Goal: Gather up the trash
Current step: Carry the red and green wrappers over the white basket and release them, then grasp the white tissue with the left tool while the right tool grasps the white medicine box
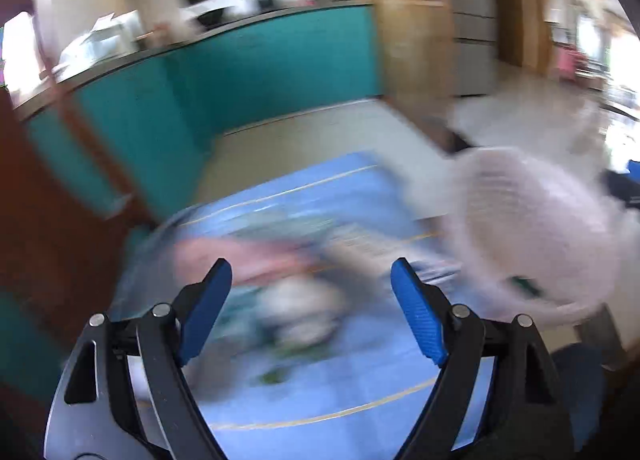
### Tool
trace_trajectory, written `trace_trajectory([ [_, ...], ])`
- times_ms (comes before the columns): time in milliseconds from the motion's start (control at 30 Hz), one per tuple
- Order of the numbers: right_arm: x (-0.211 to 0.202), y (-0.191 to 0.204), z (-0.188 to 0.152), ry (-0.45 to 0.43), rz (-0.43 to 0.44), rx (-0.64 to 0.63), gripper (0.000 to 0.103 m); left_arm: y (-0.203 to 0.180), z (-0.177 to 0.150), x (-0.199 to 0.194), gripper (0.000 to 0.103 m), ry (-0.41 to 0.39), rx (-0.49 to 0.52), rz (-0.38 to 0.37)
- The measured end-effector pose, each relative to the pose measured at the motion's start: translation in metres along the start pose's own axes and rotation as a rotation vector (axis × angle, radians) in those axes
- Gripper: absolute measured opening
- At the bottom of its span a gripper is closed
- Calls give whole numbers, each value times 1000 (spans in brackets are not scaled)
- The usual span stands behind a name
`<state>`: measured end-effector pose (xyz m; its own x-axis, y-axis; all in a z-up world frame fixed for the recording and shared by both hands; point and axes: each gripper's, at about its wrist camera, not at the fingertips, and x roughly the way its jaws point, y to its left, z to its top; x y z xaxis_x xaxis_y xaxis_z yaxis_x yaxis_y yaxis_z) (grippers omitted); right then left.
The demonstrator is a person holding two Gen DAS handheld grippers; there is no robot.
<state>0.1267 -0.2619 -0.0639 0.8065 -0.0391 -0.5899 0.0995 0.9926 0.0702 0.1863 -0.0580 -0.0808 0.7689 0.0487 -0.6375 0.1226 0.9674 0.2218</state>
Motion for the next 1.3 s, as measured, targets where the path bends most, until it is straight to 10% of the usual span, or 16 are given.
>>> trace_trajectory([
  [233, 16, 57, -1, 41, 130, -69, 85, 87, -42, 45, 81, 193, -85, 196],
  [433, 36, 117, -7, 101, 290, -190, 85, 109, -66, 70, 32, 291, -130, 116],
  [567, 58, 150, -14, 168, 406, -238, 85, 112, -72, 65, 19, 264, -144, 38],
  [833, 90, 176, -9, 187, 360, -299, 80, 89, -81, 19, 20, 235, -152, -177],
  [1300, 189, 189, -3, 470, 205, -530, 64, 91, -92, 23, 42, 250, -161, -174],
])
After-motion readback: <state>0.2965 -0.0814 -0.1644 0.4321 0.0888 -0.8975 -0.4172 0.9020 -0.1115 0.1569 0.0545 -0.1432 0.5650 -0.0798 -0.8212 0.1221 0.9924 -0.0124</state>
